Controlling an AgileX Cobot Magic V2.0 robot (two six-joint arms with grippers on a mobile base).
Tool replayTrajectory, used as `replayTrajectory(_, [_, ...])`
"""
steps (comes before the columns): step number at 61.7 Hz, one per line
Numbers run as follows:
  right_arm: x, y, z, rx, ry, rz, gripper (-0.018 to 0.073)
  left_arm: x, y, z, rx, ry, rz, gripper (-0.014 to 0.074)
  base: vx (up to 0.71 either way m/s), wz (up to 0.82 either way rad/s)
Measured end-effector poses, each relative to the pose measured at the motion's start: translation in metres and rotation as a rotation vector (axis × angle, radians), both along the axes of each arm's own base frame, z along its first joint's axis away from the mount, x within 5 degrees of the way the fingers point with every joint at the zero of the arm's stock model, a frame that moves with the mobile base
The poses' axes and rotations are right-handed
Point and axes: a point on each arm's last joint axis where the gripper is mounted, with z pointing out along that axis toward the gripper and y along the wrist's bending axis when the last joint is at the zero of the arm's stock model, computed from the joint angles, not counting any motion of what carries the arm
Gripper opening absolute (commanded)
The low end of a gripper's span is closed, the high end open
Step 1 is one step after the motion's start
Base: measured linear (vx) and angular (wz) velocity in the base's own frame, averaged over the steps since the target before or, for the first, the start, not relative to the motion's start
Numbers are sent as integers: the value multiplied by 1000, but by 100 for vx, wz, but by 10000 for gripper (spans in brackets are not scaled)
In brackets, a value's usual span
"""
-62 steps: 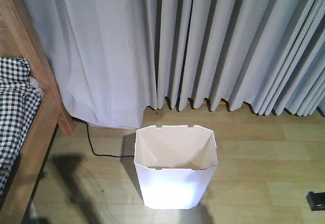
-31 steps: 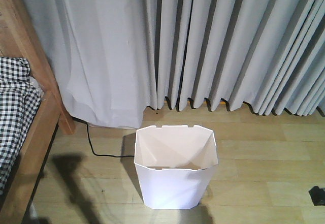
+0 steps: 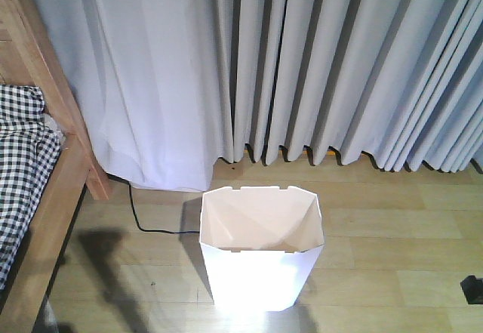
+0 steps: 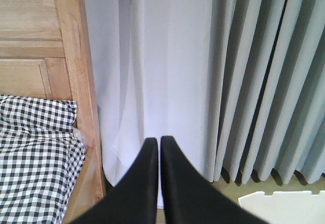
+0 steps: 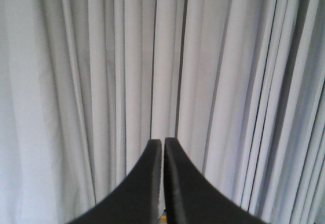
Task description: Move trash bin to bedside with robot
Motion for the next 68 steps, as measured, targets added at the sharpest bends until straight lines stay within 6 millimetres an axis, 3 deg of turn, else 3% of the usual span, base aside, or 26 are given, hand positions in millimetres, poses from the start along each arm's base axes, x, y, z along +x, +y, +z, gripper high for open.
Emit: replayTrajectory(68, [0, 0, 0, 2, 0, 0, -11, 0, 0, 0, 0, 0, 0, -6, 0, 0])
